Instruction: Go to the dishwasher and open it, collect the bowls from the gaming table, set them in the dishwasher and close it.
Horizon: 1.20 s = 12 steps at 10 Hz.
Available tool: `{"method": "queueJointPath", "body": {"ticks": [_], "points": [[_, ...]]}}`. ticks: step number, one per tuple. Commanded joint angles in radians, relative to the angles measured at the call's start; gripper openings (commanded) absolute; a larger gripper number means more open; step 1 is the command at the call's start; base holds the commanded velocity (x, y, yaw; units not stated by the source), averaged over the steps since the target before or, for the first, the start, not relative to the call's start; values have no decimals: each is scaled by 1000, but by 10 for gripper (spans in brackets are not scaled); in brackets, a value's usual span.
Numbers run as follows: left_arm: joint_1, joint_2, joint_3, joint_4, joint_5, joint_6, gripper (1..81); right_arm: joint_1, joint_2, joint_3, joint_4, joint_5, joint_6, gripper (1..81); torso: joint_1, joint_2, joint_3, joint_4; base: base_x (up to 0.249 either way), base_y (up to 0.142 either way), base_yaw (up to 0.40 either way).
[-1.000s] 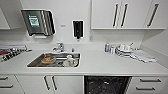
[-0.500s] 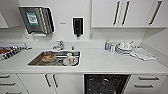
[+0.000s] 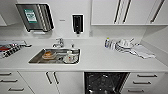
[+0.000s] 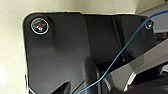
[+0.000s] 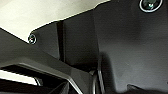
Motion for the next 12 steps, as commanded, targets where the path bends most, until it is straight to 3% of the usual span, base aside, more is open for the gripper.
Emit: {"method": "queueJointPath", "body": {"ticks": [1, 6, 7, 8, 9, 10, 12], "points": [[-26, -7, 5, 6, 67, 6, 811, 29, 0, -4, -9, -28, 4, 811, -61, 93, 0, 0, 0, 0, 0], [-25, -7, 5, 0, 62, 6, 811, 23, 4, -5, -12, -30, 4, 811, -173, 268, 0, 0, 0, 0, 0], [-25, -7, 5, 1, 62, 6, 811, 22, 3, -5, -12, -28, 4, 811, -196, 304, 89, 0, 0, 0, 0], [-25, -7, 5, 1, 62, 6, 811, 22, 4, -4, -12, -28, 4, 811, -219, 338, 98, 0, 0, 0, 0], [-25, -7, 5, 0, 62, 6, 811, 22, 4, -4, -12, -27, 4, 811, -294, 456, 203, 0, 0, 0, 0], [-26, -7, 5, 0, 62, 6, 811, 23, 4, -5, -13, -25, 4, 811, -248, 386, 130, 0, 0, 0, 0], [-26, -7, 5, 0, 62, 6, 811, 23, 4, -5, -13, -25, 4, 811, -291, 452, 195, 0, 0, 0, 0]]}}
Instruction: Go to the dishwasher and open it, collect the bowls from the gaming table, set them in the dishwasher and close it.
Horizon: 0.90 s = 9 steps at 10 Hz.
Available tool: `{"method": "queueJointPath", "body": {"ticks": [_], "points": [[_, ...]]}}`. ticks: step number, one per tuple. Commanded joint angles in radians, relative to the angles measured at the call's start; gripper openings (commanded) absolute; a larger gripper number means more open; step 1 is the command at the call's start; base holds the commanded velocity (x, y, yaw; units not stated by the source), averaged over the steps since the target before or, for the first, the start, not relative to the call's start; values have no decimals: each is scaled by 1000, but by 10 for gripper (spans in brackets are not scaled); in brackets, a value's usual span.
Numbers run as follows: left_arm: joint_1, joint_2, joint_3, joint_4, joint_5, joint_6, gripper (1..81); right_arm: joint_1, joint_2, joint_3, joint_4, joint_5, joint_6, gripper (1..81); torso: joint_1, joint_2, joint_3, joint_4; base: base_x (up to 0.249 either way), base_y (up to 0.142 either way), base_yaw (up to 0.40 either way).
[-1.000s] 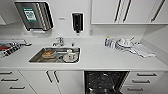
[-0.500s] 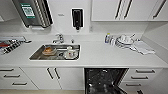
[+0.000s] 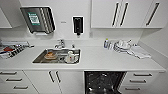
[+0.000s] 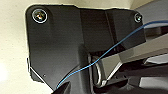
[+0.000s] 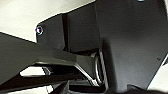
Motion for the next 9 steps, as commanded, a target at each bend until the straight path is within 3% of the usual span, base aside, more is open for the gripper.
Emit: {"method": "queueJointPath", "body": {"ticks": [1, 7, 8, 9], "points": [[-22, -7, 5, 0, 68, 6, 811, 20, 1, 5, -13, -33, 2, 811, -63, 98, 96, 0, 0, 0, 0], [-22, -7, 5, 5, 68, 6, 811, 18, 1, 5, -11, -34, -1, 811, -195, 297, 288, 0, 0, 0, 0], [-22, -5, 5, 5, 68, 6, 811, 20, 1, 5, -13, -34, -1, 811, -220, 336, 233, 0, 0, 0, 0], [-22, -5, 5, 3, 68, 6, 811, 20, 1, 5, -13, -34, -1, 811, -240, 363, 244, 0, 0, 0, 0]]}}
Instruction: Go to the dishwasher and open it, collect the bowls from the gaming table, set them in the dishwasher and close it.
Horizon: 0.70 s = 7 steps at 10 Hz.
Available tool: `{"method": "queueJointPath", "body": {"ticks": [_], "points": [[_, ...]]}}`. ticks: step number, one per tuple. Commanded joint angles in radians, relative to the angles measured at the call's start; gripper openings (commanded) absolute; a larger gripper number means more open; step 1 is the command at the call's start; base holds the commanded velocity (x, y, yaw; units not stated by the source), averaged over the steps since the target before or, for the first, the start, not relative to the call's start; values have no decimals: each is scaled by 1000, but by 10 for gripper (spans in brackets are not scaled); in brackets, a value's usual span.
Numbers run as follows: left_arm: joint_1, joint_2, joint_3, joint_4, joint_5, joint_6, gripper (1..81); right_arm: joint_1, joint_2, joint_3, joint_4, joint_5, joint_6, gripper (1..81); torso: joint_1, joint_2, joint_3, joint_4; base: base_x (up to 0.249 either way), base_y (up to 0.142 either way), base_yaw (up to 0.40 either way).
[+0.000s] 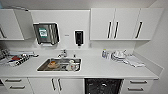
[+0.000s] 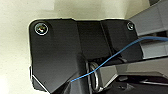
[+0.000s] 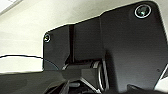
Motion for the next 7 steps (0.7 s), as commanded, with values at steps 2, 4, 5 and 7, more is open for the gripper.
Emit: {"method": "queueJointPath", "body": {"ticks": [2, 4, 5, 7], "points": [[-49, -5, 5, 3, 58, 6, 811, 41, 1, 5, -11, -32, -1, 811, -82, 127, 4, 0, 0, 0, 0], [-49, -5, 5, 2, 58, 6, 811, 41, 1, 5, -11, -32, -1, 811, -126, 194, 43, 0, 0, 0, 0], [-49, -5, 5, 2, 58, 6, 811, 41, 1, 5, -14, -31, -1, 811, -140, 228, 102, 0, 0, 0, 0], [-47, -5, 5, 2, 58, 6, 811, 43, 0, 5, -14, -31, -1, 811, -140, 280, 134, 0, 0, 0, 0]]}}
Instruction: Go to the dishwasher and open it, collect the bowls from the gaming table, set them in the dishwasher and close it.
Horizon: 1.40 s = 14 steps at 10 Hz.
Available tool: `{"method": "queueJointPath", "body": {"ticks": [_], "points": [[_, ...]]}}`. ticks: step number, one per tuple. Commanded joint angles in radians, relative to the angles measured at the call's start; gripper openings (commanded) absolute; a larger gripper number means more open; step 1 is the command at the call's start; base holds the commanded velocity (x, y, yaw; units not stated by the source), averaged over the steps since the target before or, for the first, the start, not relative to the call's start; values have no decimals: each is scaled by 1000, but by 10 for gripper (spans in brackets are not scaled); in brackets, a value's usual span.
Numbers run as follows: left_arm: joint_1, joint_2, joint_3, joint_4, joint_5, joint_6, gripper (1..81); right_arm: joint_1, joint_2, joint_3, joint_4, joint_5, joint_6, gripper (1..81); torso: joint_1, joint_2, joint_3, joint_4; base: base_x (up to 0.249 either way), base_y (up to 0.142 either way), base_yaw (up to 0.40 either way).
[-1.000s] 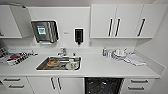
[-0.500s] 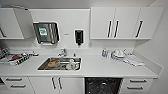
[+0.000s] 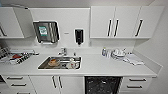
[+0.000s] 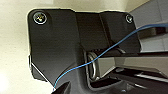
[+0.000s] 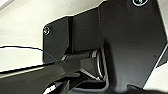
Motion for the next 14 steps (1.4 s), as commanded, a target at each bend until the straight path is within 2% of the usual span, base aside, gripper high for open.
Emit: {"method": "queueJointPath", "body": {"ticks": [1, 2, 3, 4, 6, 14], "points": [[-45, -6, 5, 3, 58, 6, 811, 44, 0, 5, -13, -31, -1, 811, -23, 93, 90, 0, 0, 0, 0], [-45, -6, 5, 3, 58, 6, 811, 46, 0, 5, -11, -31, -1, 811, -23, 99, 93, 0, 0, 0, 0], [-43, -6, 5, 2, 58, 6, 811, 44, 0, 5, -10, -31, -1, 811, -23, 99, 61, 0, 0, 0, 0], [-44, -6, 5, 0, 58, 6, 811, 44, 0, 5, -10, -33, -1, 811, -10, 68, 70, 0, 0, 0, 0], [-45, -4, 5, 0, 58, 6, 811, 44, 1, -3, -8, -34, 1, 811, -15, 78, 81, 0, 0, 0, 0], [-45, 7, -38, 6, 52, 5, 811, 40, 9, -15, -10, -44, -1, 811, -16, 78, 81, 0, 0, 0, 0]]}}
